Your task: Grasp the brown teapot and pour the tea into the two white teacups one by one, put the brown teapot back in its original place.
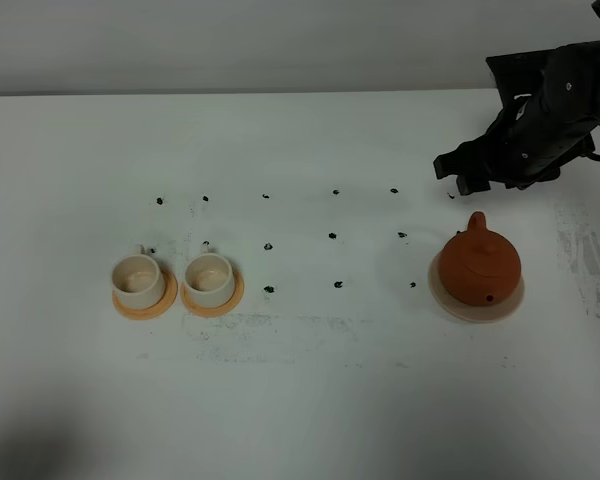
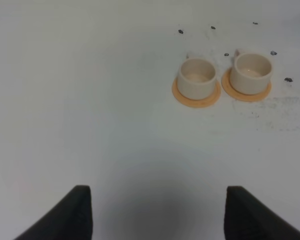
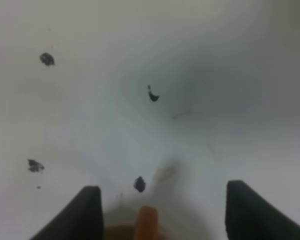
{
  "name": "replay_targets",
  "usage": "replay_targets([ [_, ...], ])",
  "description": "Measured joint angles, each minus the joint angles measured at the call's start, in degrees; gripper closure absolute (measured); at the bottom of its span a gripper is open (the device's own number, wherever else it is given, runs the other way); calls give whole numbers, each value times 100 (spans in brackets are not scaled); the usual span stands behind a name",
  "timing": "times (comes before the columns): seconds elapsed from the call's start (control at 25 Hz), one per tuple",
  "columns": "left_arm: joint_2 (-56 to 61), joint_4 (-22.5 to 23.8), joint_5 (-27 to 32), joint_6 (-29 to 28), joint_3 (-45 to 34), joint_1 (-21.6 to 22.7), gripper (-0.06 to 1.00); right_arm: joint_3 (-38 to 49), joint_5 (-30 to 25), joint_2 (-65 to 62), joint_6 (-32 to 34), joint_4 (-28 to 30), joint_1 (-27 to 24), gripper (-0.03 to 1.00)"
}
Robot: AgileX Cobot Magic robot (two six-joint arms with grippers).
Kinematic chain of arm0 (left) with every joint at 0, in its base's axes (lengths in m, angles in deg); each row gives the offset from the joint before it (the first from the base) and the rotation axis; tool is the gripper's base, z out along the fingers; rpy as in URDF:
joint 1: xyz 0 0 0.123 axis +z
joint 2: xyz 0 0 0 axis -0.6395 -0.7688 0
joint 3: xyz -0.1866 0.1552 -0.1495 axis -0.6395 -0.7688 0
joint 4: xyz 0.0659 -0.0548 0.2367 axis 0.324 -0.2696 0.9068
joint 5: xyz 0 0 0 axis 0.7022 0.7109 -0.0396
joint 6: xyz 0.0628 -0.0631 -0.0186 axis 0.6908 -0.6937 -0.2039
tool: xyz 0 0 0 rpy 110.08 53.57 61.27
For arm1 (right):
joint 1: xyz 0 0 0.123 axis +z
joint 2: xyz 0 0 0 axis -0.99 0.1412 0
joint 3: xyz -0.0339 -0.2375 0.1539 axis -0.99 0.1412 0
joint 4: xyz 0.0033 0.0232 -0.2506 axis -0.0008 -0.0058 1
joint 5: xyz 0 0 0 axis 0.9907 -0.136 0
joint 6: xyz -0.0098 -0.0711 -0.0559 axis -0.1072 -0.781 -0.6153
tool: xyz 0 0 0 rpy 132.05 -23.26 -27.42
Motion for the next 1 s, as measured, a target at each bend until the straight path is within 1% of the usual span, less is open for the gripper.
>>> replay_targets([
  [0.2,0,0,0,0,0,0,36,0,-190,0,0,-102,0,42],
  [0.48,0,0,0,5,0,0,36,0,-201,105,5,-265,0,42],
  [0.72,0,0,0,5,0,0,36,0,-253,405,5,-277,52,42],
  [0.84,0,0,0,5,0,0,36,0,-253,419,33,-211,59,42],
  [1.0,0,0,0,5,0,0,36,0,-317,419,103,81,54,42],
])
